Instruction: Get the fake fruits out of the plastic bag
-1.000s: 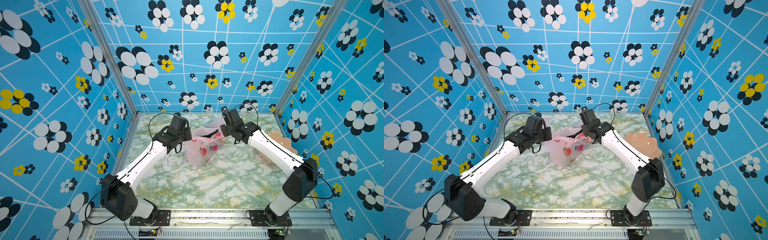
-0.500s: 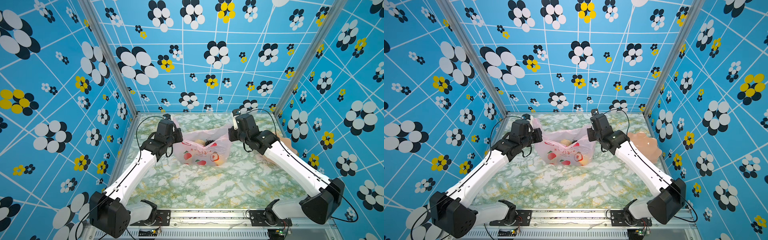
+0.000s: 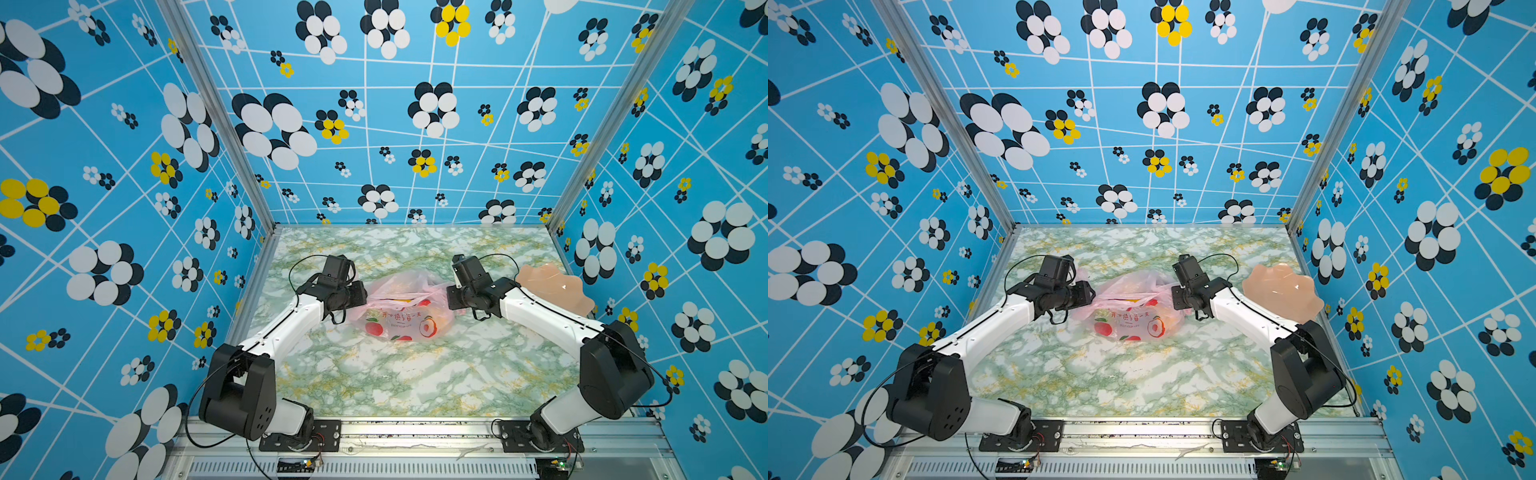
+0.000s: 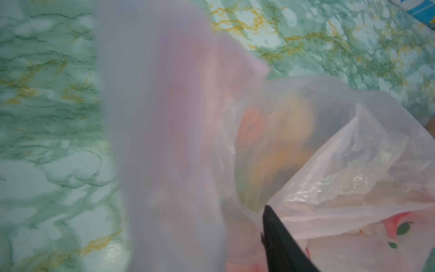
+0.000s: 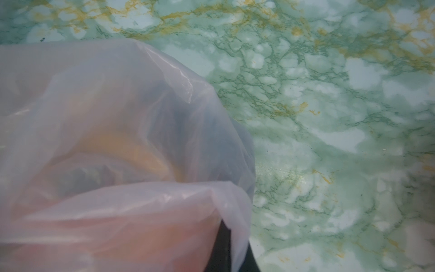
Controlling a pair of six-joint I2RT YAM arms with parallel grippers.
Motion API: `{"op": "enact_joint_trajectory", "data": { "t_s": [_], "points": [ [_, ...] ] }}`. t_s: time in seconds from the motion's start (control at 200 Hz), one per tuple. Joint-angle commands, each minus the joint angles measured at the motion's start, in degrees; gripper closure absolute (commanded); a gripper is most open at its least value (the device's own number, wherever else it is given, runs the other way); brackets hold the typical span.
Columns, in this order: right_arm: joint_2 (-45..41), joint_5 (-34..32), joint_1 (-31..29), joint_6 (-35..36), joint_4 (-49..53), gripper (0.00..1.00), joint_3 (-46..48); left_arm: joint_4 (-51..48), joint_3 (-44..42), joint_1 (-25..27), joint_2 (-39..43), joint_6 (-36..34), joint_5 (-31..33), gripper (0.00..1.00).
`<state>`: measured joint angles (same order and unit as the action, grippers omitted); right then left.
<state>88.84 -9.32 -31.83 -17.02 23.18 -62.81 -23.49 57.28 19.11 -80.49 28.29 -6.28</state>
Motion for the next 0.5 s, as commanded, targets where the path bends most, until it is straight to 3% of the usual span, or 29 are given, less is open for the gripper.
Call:
{"op": "enact_joint_trajectory", "data": {
  "t_s": [0.0, 0.255, 0.405, 0.495],
  "points": [
    [-4.55, 2.07, 0.13, -0.24, -0.91, 1.00, -0.04, -8.90, 2.82, 0.85, 5.38, 0.34, 7.55, 0.36],
    [-10.41, 3.02, -1.17, 1.26, 0.53, 1.00, 2.21, -21.22, 2.73, 1.88, 22.12, 3.61, 22.74, 0.20],
    [-13.27, 3.16, -2.21, 2.02, 1.01, 1.00, 3.24, -29.30, 7.15, 2.59, 27.23, 3.11, 26.39, 0.21],
    [-14.27, 2.64, -3.28, 2.59, 1.05, 1.00, 3.51, -31.20, 11.72, 7.99, 26.14, 3.48, 27.39, 0.24]
  ]
}}
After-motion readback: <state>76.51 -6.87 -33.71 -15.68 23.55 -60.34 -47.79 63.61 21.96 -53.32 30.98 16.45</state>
